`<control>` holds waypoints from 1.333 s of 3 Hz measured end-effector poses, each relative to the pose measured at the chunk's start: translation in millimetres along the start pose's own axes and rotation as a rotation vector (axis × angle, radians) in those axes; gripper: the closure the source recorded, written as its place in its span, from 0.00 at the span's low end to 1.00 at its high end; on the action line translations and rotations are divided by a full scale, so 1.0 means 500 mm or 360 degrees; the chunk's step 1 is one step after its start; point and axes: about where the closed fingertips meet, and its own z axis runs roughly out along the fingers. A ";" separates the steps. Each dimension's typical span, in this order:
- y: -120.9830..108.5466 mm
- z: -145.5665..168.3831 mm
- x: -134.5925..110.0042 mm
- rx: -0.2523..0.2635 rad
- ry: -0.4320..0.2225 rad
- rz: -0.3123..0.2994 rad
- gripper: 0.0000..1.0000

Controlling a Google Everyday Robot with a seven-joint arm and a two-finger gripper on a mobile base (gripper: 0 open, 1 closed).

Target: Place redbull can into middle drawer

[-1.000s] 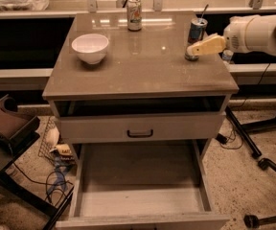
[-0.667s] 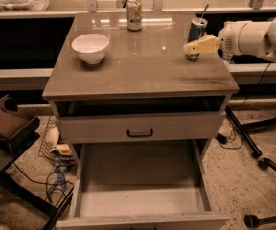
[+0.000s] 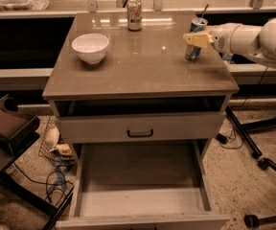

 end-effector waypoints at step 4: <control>-0.014 -0.009 -0.025 0.0034 0.0109 -0.0055 1.00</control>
Offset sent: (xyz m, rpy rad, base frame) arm 0.0018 -0.0001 0.0023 0.0031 -0.0048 -0.0006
